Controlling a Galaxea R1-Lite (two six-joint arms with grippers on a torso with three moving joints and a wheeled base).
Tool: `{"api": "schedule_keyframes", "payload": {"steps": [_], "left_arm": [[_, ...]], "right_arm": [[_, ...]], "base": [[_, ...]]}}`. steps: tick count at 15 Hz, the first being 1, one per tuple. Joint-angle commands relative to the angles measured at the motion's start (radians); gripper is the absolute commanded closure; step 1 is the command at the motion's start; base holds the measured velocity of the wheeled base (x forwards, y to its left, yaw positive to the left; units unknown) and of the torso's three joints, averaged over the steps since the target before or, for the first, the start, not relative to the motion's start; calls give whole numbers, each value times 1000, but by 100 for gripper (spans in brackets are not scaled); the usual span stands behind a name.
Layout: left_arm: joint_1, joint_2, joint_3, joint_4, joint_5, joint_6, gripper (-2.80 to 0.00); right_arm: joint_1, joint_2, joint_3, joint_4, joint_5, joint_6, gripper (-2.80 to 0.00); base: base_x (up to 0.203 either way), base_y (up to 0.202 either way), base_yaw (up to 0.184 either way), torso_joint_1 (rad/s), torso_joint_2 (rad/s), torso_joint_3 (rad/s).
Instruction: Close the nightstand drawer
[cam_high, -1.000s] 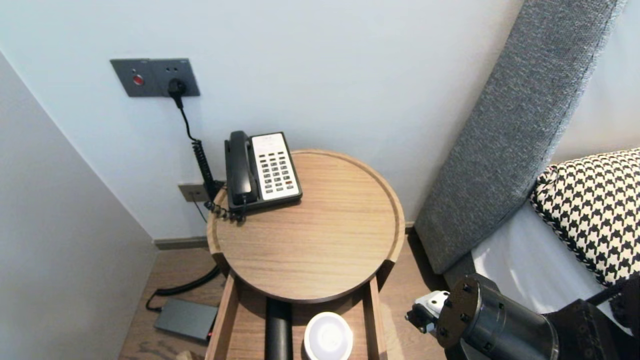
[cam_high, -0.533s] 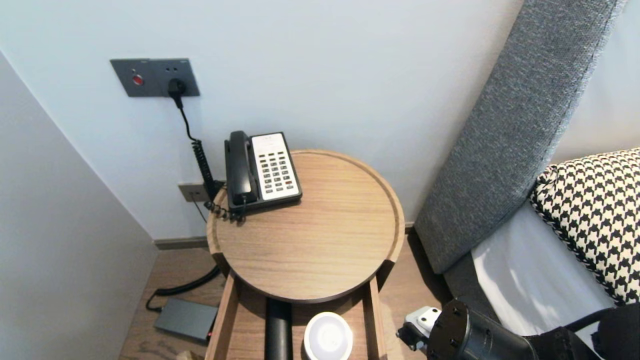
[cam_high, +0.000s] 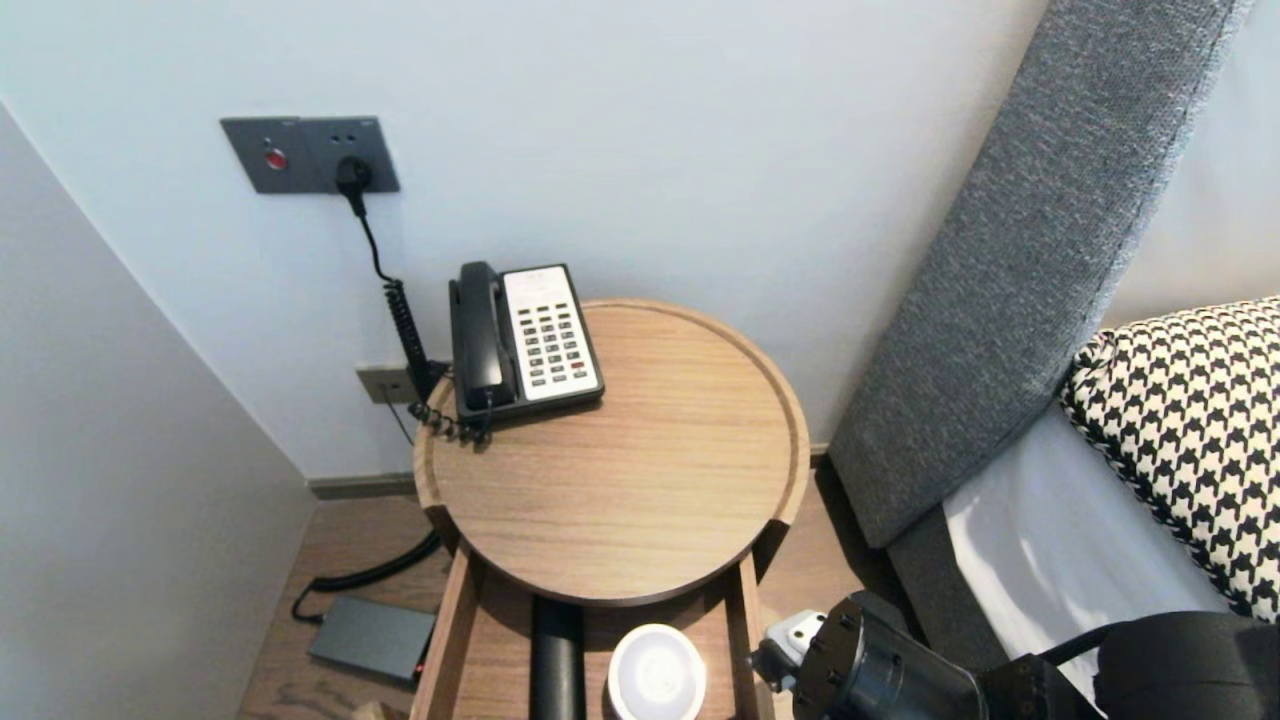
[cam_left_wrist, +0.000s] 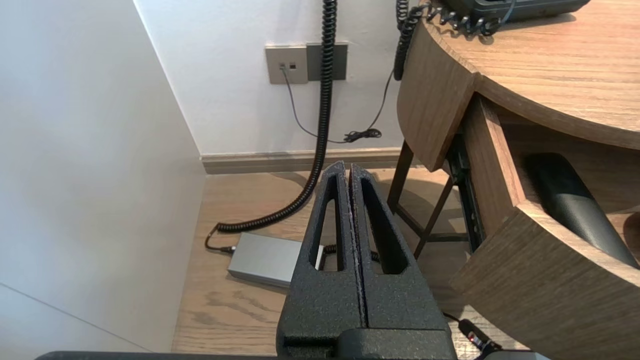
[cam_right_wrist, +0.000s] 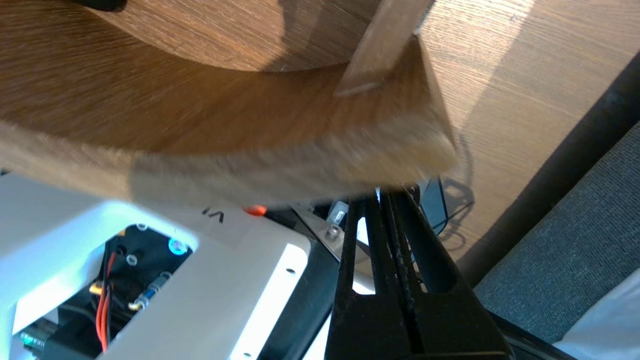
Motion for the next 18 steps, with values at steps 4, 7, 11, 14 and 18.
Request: {"api": "schedule_keyframes", "payload": {"steps": [4, 7, 11, 14, 18], "left_arm": [[0, -2, 9, -1, 0, 0, 0], [0, -2, 9, -1, 0, 0, 0], [0, -2, 9, -1, 0, 0, 0], [0, -2, 9, -1, 0, 0, 0], [0, -2, 9, -1, 0, 0, 0]], "right_arm": [[-1, 41, -11, -16, -3, 3, 0], [-7, 55, -22, -17, -4, 3, 0], [-13, 65, -46, -39, -5, 1, 0], [-25, 78, -66, -39, -6, -5, 0], [-48, 101, -103, -39, -6, -7, 0]], "base": [[0, 0, 0, 0, 0, 0], [0, 0, 0, 0, 0, 0], [0, 0, 0, 0, 0, 0], [0, 0, 0, 0, 0, 0], [0, 0, 0, 0, 0, 0]]}}
